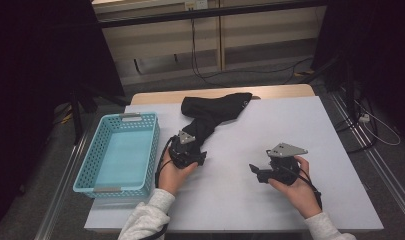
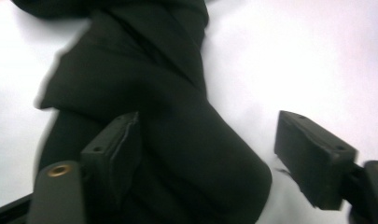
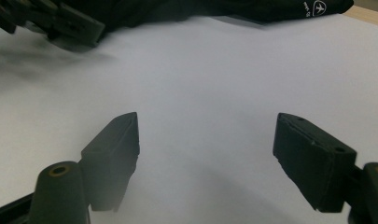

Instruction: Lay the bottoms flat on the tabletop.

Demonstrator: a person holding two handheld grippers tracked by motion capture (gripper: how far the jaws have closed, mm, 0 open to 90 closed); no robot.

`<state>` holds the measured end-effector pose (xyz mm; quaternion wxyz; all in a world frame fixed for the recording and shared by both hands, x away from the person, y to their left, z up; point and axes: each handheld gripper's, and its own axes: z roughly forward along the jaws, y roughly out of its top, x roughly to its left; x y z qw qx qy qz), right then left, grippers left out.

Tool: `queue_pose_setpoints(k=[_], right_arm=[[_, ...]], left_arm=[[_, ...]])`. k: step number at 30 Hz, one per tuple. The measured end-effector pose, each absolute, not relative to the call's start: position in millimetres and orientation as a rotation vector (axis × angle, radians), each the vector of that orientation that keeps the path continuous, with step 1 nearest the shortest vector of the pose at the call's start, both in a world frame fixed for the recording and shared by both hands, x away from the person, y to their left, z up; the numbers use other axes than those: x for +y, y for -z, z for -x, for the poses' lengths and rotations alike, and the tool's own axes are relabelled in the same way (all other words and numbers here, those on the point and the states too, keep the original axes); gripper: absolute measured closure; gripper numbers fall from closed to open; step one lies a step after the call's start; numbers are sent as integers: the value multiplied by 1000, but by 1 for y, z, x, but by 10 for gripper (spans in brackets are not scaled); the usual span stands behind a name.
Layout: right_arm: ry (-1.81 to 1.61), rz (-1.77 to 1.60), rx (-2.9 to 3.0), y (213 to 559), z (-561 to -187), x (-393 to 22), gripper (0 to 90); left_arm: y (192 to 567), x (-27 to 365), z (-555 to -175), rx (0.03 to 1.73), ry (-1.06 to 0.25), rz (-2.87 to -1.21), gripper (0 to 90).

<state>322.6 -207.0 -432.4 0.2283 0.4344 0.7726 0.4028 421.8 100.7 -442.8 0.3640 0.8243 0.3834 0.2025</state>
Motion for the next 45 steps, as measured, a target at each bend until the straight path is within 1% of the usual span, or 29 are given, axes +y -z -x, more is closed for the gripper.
queue_pose_setpoints(k=[2,4,5,7,8,10,11,12,13,14,16,17,18,19,20,21,22,27,30,32,33,35,36,40,42,43,44,45], right_arm=[[-1110,-1200,2130,433,-322,-208,229],[-1108,-1201,2131,434,-321,-210,229],[-1108,-1205,2129,434,-321,-210,229],[-1111,-1210,2124,433,-321,-211,231],[-1114,-1214,2121,433,-322,-211,231],[-1117,-1212,2121,432,-321,-211,231],[-1118,-1209,2119,432,-321,-211,231],[-1120,-1209,2120,432,-321,-211,231],[-1118,-1208,2124,432,-321,-211,233],[-1115,-1210,2124,433,-322,-211,233],[-1112,-1215,2126,434,-322,-212,234],[-1113,-1219,2124,434,-322,-213,234],[-1116,-1220,2120,433,-322,-214,235],[-1120,-1221,2118,433,-322,-214,235],[-1123,-1222,2115,433,-322,-214,235],[-1124,-1226,2116,433,-322,-215,235],[-1124,-1225,2120,433,-322,-215,235],[-1132,-1229,2115,433,-322,-217,235],[-1134,-1230,2113,432,-322,-218,235],[-1128,-1230,2117,433,-322,-218,235],[-1127,-1231,2118,433,-322,-218,235],[-1127,-1230,2124,434,-322,-217,235],[-1129,-1226,2124,433,-322,-217,235],[-1128,-1226,2127,433,-322,-217,234],[-1125,-1225,2131,434,-322,-216,234],[-1124,-1222,2133,434,-322,-216,234],[-1125,-1223,2133,434,-322,-215,233],[-1127,-1222,2136,434,-323,-214,234]], left_arm=[[441,107,-423,1020,-560,-2110,155],[446,110,-426,1057,-498,-2114,113],[450,110,-426,1053,-500,-2143,122],[458,107,-426,1030,-527,-2217,106],[459,108,-427,1066,-517,-2203,73],[458,109,-429,1104,-490,-2176,96],[457,109,-429,1102,-495,-2174,147],[456,109,-428,1106,-501,-2161,247],[454,108,-427,1095,-514,-2169,383],[452,108,-427,1091,-514,-2190,491],[451,106,-426,1112,-518,-2177,586],[449,106,-426,1125,-486,-2162,669],[448,105,-426,1136,-450,-2155,711],[447,105,-426,1139,-431,-2154,730],[445,104,-426,1137,-376,-2147,748],[444,103,-425,1140,-299,-2129,760],[441,100,-423,1139,-268,-2111,764],[422,80,-407,1031,-132,-2036,760],[419,71,-401,980,-78,-2046,744],[421,70,-400,978,-82,-2061,720],[422,71,-400,980,-97,-2063,691],[421,77,-401,974,-160,-2083,642],[420,80,-401,982,-190,-2081,604],[417,94,-405,1019,-219,-2050,603],[418,99,-406,1036,-220,-2045,627],[419,101,-407,1050,-233,-2046,667],[419,103,-407,1062,-229,-2064,733],[420,104,-408,1074,-227,-2061,766]])
